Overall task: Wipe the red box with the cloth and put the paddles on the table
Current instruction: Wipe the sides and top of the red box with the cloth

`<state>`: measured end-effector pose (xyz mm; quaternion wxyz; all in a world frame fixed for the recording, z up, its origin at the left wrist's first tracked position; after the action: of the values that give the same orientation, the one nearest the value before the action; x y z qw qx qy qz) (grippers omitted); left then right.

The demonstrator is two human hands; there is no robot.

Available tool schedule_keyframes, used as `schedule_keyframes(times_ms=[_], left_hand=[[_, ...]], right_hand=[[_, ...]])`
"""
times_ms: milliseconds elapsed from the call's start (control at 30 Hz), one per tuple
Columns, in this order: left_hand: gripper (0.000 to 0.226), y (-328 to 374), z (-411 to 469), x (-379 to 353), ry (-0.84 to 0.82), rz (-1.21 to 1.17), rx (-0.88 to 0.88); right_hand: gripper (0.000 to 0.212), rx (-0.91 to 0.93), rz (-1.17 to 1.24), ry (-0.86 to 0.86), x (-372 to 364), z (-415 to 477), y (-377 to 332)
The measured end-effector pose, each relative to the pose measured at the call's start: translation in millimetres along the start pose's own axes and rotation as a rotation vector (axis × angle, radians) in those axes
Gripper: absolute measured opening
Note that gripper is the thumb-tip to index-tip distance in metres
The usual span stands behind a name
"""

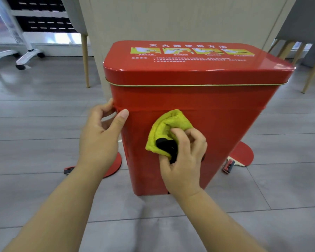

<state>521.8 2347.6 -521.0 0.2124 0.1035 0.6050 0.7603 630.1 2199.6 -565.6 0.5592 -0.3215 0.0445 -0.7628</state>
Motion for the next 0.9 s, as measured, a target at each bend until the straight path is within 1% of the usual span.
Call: schedule_keyframes(times_ms=[100,200,300,400,500,567,667,767,833,900], left_hand=[[0.019,-3.7,5.3,5.7,-0.055,0.009,0.005],[0.024,-3.4,7.5,8.2,-0.081,0.019,-0.013],[0.024,-3.4,4.6,6.4,-0.102,0.001,-0.036],[0.038,-4.7,-1.6,1.8,-0.132,-0.049,-0.054],[0.048,-7.6,-6.6,-1.6,-0.141,-0.041,-0.076],[0.053,-10.0,-9.4,-4.7,-0.141,-0.004,-0.095],[0.062,-17.2,-14.9,-9.0,-0.117,0.039,-0.083],[0.067,-27.2,-21.6,-10.7,-0.049,0.032,-0.046],[0.064,-33.7,-25.9,-12.1,0.000,0.060,-0.019],[0.054,-38.1,-29.9,-14.7,0.027,0.108,-0.007]], right_hand=[[0.045,0.023,0.005,-0.015,-12.2,-4.9,-16.1],[0.042,0.108,-0.022,-0.065,-24.5,-10.9,-29.3],[0.039,0.223,-0.079,-0.110,-32.9,-15.7,-35.0],[0.034,0.345,-0.139,-0.124,-33.8,-17.8,-31.4],[0.041,0.460,-0.225,-0.090,-28.4,-19.2,-24.3],[0.044,0.496,-0.291,-0.063,-22.3,-21.0,-15.8],[0.044,0.491,-0.384,-0.022,-10.4,-21.3,6.0],[0.039,0.414,-0.455,0.025,3.1,-17.4,33.8],[0.037,0.342,-0.491,0.040,12.7,-13.8,53.9],[0.045,0.266,-0.475,0.035,22.4,-9.3,74.7]])
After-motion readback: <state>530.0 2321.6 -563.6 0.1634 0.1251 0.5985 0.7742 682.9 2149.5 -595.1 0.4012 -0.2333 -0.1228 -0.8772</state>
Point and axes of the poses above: each hand's wrist, its own z-axis towards the middle knuckle, its own x-axis out of the back of the hand, y = z × x, the point moved 5 cm from there along z, towards the middle knuckle, and after that the axes turned 13 degrees about -z, right-handed, at the moved point
